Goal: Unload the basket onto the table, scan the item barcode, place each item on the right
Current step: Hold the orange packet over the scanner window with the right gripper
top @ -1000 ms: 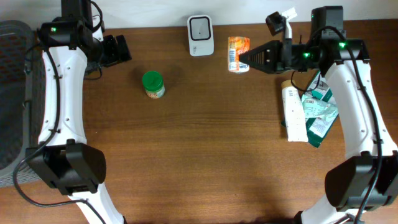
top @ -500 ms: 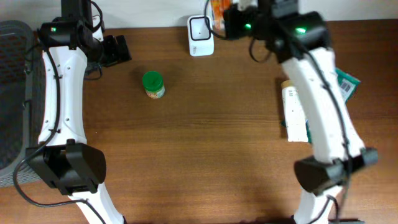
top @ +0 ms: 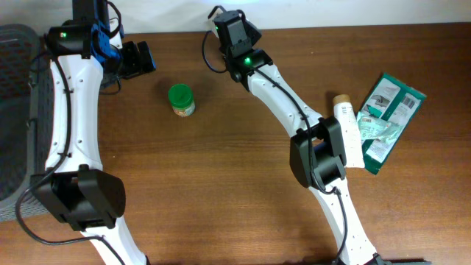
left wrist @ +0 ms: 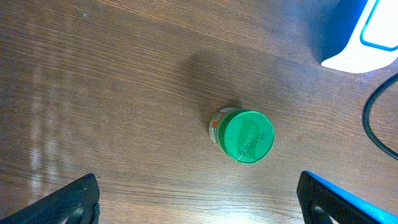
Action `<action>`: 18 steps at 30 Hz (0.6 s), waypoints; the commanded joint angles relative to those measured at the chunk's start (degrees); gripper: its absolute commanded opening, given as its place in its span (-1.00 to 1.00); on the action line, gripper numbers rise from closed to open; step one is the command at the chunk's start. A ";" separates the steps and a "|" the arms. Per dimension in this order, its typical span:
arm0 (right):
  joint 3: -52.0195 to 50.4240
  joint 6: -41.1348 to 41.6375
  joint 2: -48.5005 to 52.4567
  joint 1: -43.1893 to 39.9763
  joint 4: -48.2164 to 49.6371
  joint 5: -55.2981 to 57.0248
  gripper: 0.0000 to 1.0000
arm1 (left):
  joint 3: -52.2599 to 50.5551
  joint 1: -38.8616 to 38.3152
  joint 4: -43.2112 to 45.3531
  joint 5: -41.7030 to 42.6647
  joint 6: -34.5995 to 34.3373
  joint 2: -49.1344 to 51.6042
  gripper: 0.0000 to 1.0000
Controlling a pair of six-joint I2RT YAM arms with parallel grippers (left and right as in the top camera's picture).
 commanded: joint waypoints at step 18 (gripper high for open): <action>0.26 16.72 -7.30 -0.92 -12.50 -18.27 -0.92 | 0.52 0.13 -0.07 -0.39 0.33 -0.55 0.98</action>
